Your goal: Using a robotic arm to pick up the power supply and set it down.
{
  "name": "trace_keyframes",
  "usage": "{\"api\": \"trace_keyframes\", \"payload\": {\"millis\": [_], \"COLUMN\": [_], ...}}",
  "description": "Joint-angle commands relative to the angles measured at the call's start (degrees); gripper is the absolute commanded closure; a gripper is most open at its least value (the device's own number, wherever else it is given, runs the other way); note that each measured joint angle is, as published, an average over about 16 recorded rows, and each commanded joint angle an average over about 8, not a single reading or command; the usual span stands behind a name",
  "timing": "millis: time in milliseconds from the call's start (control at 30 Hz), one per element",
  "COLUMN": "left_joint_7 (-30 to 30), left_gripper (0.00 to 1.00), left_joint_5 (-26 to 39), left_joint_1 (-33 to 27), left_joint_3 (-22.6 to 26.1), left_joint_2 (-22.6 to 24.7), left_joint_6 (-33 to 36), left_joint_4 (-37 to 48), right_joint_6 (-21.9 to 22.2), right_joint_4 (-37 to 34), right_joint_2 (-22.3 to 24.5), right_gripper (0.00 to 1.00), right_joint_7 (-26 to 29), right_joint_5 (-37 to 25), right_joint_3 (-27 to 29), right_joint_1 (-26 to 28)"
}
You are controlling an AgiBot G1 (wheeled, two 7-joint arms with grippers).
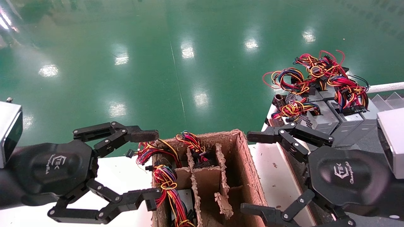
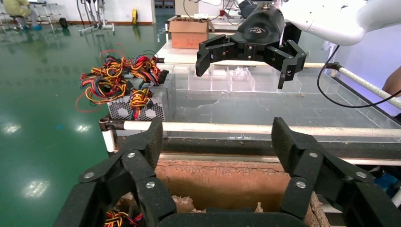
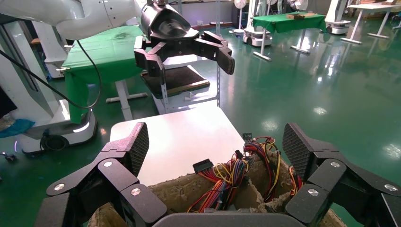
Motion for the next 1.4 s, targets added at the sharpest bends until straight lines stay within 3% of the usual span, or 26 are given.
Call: {"api": "trace_keyframes", "payload": {"millis": [33,533,967,1000,1033,1233,1267,1300,1400], "left_joint_7": [0.00,0.01,0.01,0.01,0.01,0.02,0.02,0.02,0.02], "left_gripper": [1.00,1.00,1.00,1.00,1.00,0.26,0.14,0.02,0.00], "left_joint_5": [0.00,0.00,-0.01,-0.01,-0.01,-0.01,-0.02,-0.02,-0.02], "left_joint_1": [0.00,-0.01,-0.02,-0.02,-0.02,-0.02,-0.02,-0.02,-0.02], "left_joint_3": [0.00,0.01,0.02,0.02,0.03,0.03,0.03,0.03,0.03], "left_joint_2": [0.00,0.00,0.00,0.00,0.00,0.00,-0.01,-0.01,-0.01], "left_joint_6": [0.00,0.01,0.01,0.01,0.01,0.00,0.00,0.00,0.00], "left_joint_4": [0.00,0.02,0.02,0.02,0.02,0.02,0.02,0.02,0.02], "right_joint_6": [-0.01,2.75,7.24,7.54,7.84,8.99,9.11,9.24,9.81], "right_joint_4": [0.01,-0.25,-1.65,-2.00,-2.37,-4.98,-5.55,-6.16,-7.97], "right_joint_2": [0.00,-1.04,-8.61,-9.51,-10.42,-15.45,-16.28,-17.13,-19.64], "right_gripper": [0.00,0.00,0.00,0.05,0.16,0.91,0.99,1.00,1.00], "right_joint_7": [0.00,1.13,7.91,8.21,8.46,9.51,9.64,9.73,9.83], "right_joint_5": [0.01,-3.63,-18.67,-19.96,-21.18,-25.49,-25.89,-26.27,-27.40], "right_joint_3": [0.00,-1.75,-11.41,-12.25,-13.04,-16.43,-16.85,-17.24,-18.31], "right_joint_1": [0.00,-0.16,3.34,3.61,3.83,4.68,4.81,4.98,5.48]}}
